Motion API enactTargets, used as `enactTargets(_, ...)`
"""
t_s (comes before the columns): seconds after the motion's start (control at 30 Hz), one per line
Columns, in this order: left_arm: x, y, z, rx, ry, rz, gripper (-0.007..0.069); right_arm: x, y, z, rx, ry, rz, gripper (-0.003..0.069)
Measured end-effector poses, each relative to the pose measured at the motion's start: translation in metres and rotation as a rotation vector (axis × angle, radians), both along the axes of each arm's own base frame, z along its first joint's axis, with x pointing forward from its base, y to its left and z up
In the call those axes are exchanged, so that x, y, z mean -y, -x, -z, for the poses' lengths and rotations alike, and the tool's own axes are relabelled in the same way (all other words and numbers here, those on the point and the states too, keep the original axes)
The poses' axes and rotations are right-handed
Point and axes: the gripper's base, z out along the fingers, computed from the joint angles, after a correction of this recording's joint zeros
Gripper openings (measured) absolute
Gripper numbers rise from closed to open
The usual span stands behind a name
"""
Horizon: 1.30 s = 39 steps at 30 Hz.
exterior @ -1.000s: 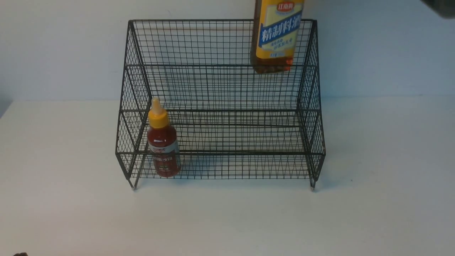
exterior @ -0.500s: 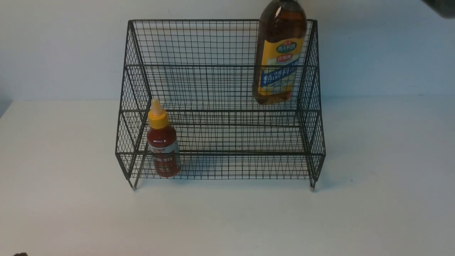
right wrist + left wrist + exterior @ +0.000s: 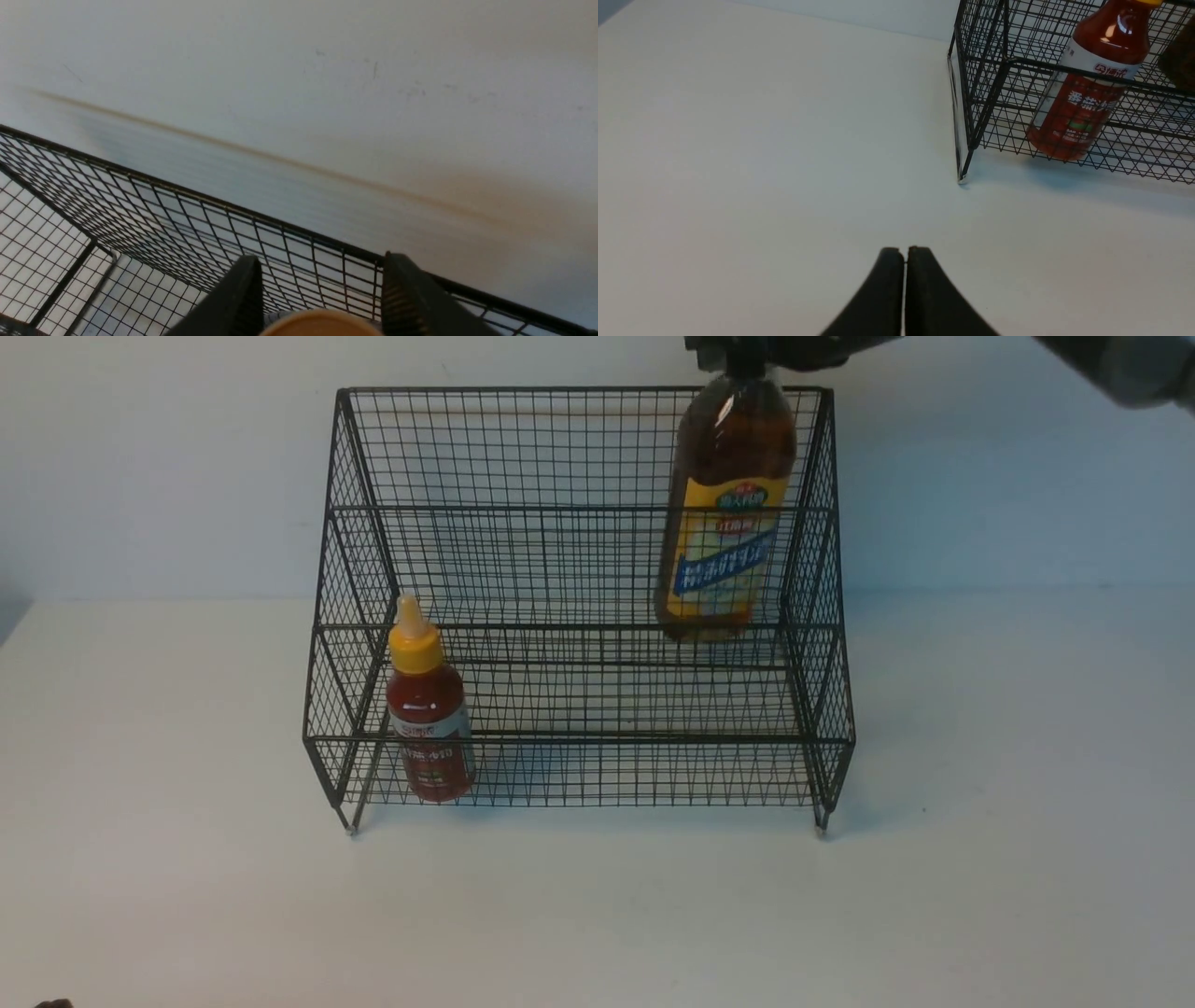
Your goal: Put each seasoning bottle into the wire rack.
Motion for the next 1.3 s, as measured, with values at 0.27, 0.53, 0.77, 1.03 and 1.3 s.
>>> enactTargets(0.27, 0.000, 0.000, 0.000, 0.000, 0.000, 0.000, -0.0005, -0.002, -0.004, -0.001, 0.026, -0.063, 0.019, 0.0347)
enactTargets(0.53, 0.000, 0.000, 0.000, 0.000, 0.000, 0.000, -0.0005, -0.002, 0.000, -0.021, 0.094, -0.124, 0.034, 0.0484)
enactTargets(0.77, 0.000, 0.000, 0.000, 0.000, 0.000, 0.000, -0.0005, 0.012, 0.017, -0.050, 0.139, -0.037, 0.048, 0.0492)
enactTargets(1.03, 0.000, 0.000, 0.000, 0.000, 0.000, 0.000, -0.0005, 0.066, 0.117, -0.159, 0.268, 0.091, 0.134, 0.0378)
enactTargets(1.3, 0.000, 0.000, 0.000, 0.000, 0.000, 0.000, -0.0005, 0.115, 0.234, -0.218, 0.248, 0.039, 0.240, 0.0034)
